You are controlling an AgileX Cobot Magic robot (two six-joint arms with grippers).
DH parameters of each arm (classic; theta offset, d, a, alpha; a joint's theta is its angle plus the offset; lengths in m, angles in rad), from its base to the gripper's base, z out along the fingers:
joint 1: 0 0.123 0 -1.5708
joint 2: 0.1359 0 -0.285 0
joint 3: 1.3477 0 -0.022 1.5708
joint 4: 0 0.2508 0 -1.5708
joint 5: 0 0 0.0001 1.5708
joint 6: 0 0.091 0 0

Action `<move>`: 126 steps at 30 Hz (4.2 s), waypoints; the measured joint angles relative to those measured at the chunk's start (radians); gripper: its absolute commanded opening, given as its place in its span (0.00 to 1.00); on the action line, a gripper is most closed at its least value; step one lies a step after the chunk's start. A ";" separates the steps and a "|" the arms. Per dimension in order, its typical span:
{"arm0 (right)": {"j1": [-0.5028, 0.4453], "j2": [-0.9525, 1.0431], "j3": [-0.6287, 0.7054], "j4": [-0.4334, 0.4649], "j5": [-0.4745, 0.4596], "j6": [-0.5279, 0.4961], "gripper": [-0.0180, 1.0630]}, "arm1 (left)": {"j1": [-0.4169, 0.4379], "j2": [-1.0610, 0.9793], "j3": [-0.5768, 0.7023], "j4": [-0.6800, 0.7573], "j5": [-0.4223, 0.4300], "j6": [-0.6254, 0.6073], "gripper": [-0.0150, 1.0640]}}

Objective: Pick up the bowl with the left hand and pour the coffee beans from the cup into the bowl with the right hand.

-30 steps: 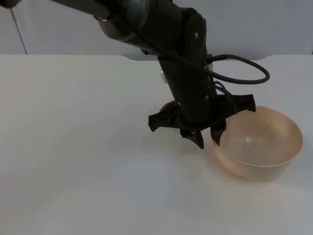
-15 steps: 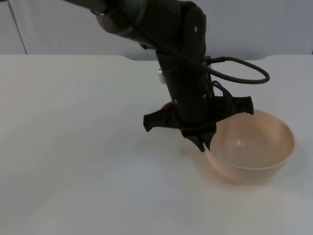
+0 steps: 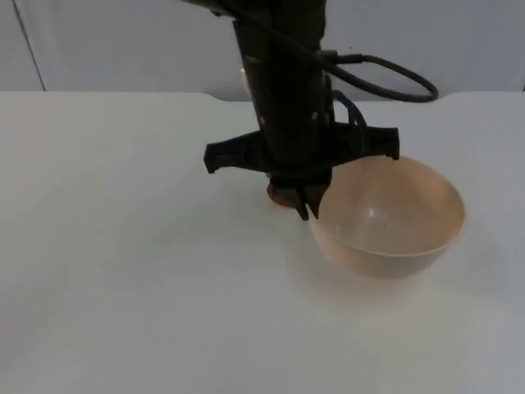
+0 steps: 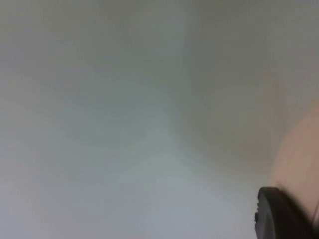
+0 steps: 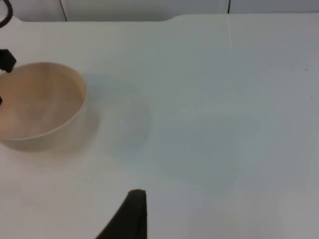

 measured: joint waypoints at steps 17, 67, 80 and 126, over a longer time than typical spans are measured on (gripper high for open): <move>0.000 0.000 0.000 0.000 0.000 0.000 0.99 | 0.095 -0.122 0.100 0.013 0.019 0.036 0.01; 0.000 0.000 0.000 0.000 0.000 0.006 0.99 | 0.284 -0.603 0.789 -0.047 -0.224 0.044 0.01; 0.000 0.000 0.000 0.002 0.000 0.006 0.99 | 0.284 -0.603 0.789 -0.047 -0.230 0.044 0.01; 0.000 1.044 -0.715 0.049 -0.053 -0.002 0.99 | 0.284 -0.603 0.790 -0.052 -0.235 0.044 0.01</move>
